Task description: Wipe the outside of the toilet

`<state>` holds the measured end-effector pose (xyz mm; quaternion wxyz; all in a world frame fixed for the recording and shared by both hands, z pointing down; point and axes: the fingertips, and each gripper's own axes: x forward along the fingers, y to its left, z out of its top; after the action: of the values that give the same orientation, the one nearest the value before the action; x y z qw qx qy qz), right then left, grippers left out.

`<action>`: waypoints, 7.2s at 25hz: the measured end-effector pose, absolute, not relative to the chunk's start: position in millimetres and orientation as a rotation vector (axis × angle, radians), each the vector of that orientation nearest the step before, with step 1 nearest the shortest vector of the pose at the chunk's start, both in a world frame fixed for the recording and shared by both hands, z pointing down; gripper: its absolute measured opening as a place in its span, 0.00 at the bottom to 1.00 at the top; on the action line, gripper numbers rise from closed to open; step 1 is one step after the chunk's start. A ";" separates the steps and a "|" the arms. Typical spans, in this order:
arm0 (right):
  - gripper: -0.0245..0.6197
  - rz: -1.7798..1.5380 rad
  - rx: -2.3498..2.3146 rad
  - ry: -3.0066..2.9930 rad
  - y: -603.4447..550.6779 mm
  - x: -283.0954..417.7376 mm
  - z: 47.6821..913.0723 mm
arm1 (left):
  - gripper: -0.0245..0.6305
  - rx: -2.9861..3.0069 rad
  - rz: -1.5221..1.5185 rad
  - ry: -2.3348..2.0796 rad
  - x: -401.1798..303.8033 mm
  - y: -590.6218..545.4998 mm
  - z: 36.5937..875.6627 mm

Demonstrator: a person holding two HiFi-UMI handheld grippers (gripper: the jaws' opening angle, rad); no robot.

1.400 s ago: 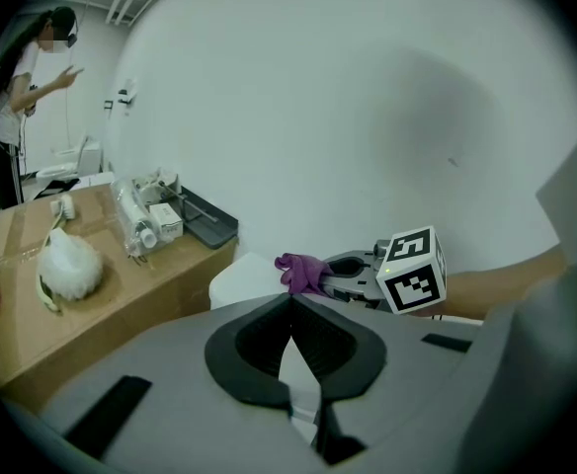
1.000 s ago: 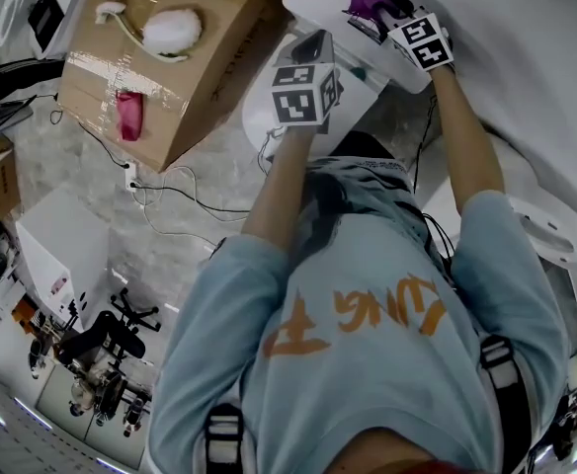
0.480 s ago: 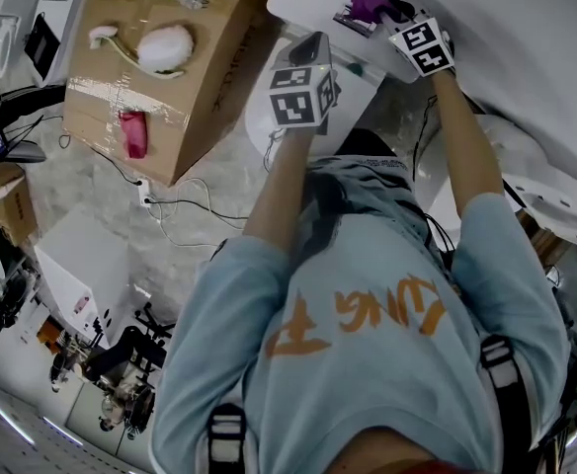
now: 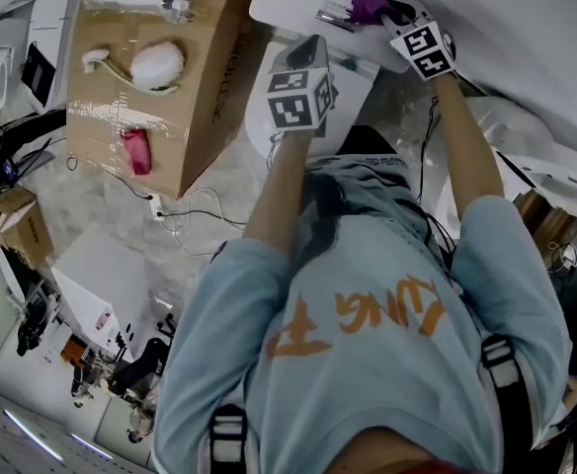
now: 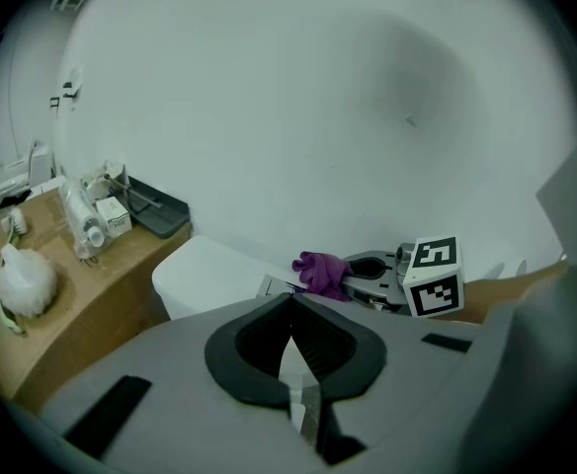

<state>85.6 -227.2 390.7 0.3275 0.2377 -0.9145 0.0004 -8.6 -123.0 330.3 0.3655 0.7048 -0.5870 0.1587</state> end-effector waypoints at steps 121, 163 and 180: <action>0.15 0.026 0.158 -2.328 -114.5 -79.5 398.2 | 0.07 1.732 0.559 -1.698 -102.2 -65.0 313.6; 0.15 0.685 0.841 -2.398 -126.7 87.4 390.1 | 0.07 1.884 0.658 -1.485 -12.9 -58.2 336.1; 0.15 0.815 1.149 -2.294 -115.3 161.1 391.9 | 0.07 1.881 0.647 -1.400 7.1 -51.9 357.5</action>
<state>161.1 -115.3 391.9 0.2230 0.4162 -0.8306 0.2952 7.1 -51.9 357.5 0.3471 0.7251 -0.5399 0.2495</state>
